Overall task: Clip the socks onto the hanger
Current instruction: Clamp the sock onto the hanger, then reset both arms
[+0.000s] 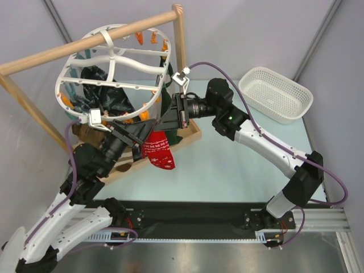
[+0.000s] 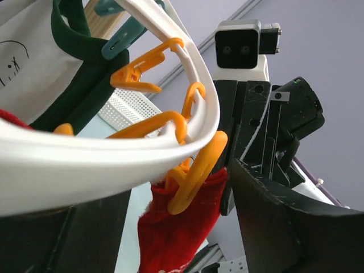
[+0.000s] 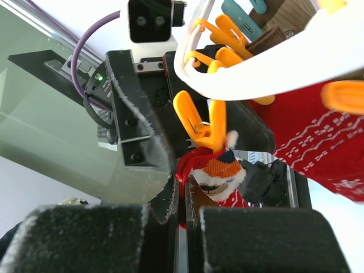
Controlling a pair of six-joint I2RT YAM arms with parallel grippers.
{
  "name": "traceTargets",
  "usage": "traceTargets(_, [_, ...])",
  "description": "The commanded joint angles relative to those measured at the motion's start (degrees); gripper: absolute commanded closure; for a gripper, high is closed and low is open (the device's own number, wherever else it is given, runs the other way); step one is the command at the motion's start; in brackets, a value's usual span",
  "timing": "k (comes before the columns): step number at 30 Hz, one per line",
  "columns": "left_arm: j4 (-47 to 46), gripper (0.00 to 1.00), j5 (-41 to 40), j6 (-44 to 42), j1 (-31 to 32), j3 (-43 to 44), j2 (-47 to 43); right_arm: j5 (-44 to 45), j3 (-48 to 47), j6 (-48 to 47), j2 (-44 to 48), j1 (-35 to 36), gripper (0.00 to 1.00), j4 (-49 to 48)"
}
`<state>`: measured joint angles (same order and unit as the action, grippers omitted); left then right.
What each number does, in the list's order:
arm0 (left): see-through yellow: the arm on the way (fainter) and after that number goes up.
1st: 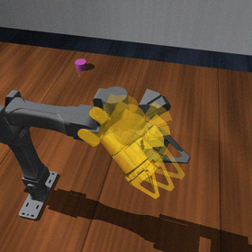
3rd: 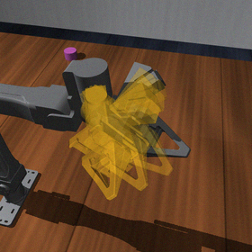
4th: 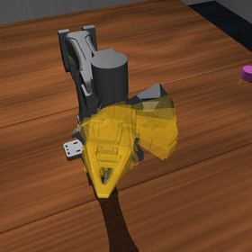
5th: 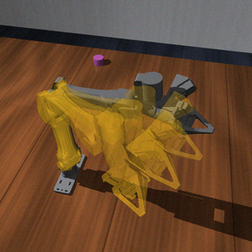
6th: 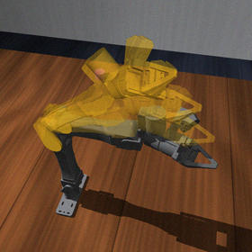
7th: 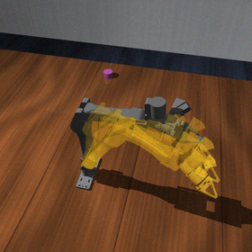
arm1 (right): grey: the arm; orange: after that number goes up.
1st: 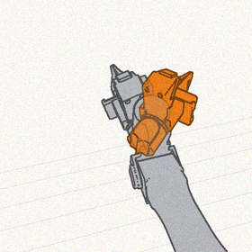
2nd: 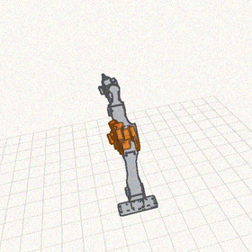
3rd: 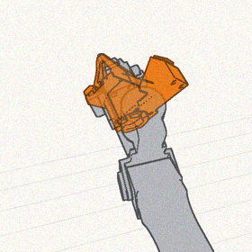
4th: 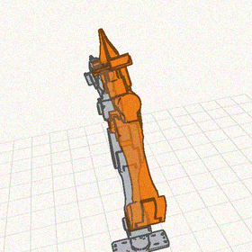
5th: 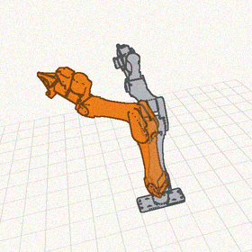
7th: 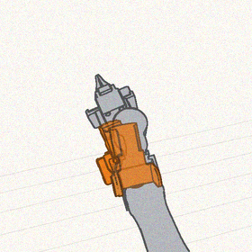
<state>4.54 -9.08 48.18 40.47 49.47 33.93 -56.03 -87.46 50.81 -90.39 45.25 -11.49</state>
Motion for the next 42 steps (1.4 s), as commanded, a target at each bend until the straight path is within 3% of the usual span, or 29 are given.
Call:
traceTargets(1, [1.97, 0.25, -0.15, 0.16, -0.04, 0.45, -1.23, -0.75, -2.72, 0.17, -0.22, 0.19, 1.00, -2.76])
traceTargets(3, [3.10, 0.17, -0.06, 0.16, 0.05, 0.54, -1.85, -0.31, -2.80, -1.23, -0.49, -0.17, 1.00, -1.00])
traceTargets(4, [3.81, 0.02, -0.15, 0.16, -0.04, 0.97, -2.20, 0.04, -2.98, -2.11, -0.58, -0.43, 0.98, 0.22])
traceTargets(5, [4.60, 0.00, -0.23, -0.02, 0.05, 1.06, -3.16, 0.57, -3.07, -3.51, -0.49, -0.60, 0.94, 1.89])
traceTargets(6, [6.17, 0.00, -0.32, -0.11, -0.04, 1.15, -3.78, 2.14, -3.07, -4.83, -0.49, -0.78, 0.81, 5.30])
traceTargets(8, [8.54, 0.00, -0.50, -0.02, -0.04, 1.24, -5.88, 5.12, -3.15, -9.57, 0.30, -1.04, 0.65, 9.01])
traceTargets(10, [9.87, 0.01, 0.37, 0.07, -0.04, 0.98, -7.12, 7.42, -3.24, -14.39, 1.09, -1.31, 0.59, 15.33])
traceTargets(11, [10.84, 0.00, 0.99, -0.11, 0.05, 0.98, -8.26, 10.12, -3.24, -15.72, 1.44, -1.40, 0.51, 17.18])
traceTargets(18, [16.55, 0.00, 5.21, -1.25, -0.04, 0.19, -11.86, 28.59, -1.67, -26.72, 5.22, -2.28, 0.34, 34.66])
traceTargets(25, [17.35, 0.00, 13.11, -4.84, 0.05, -3.67, -13.46, 42.83, 9.82, -27.87, 13.12, -3.95, 0.19, 37.15])
traceTargets(28, [16.03, 0.01, 16.37, -7.39, 0.05, -6.22, -12.23, 52.93, 22.00, -26.03, 20.41, -3.60, 0.00, 33.30])
traceTargets(34, [9.02, 0.01, 10.50, -9.16, 0.14, -18.41, -14.41, 69.02, 46.38, -23.92, 34.02, -2.72, 0.00, 15.12])
traceTargets(35, [5.00, 0.00, 9.36, -8.64, 0.14, -20.62, -16.77, 72.26, 54.59, -23.82, 35.79, -2.45, 0.00, 6.82])
traceTargets(42, [-13.30, 0.00, 5.13, -2.94, 0.05, -40.93, -29.25, 74.49, 83.10, -18.39, 47.58, -2.27, 0.00, -23.20])
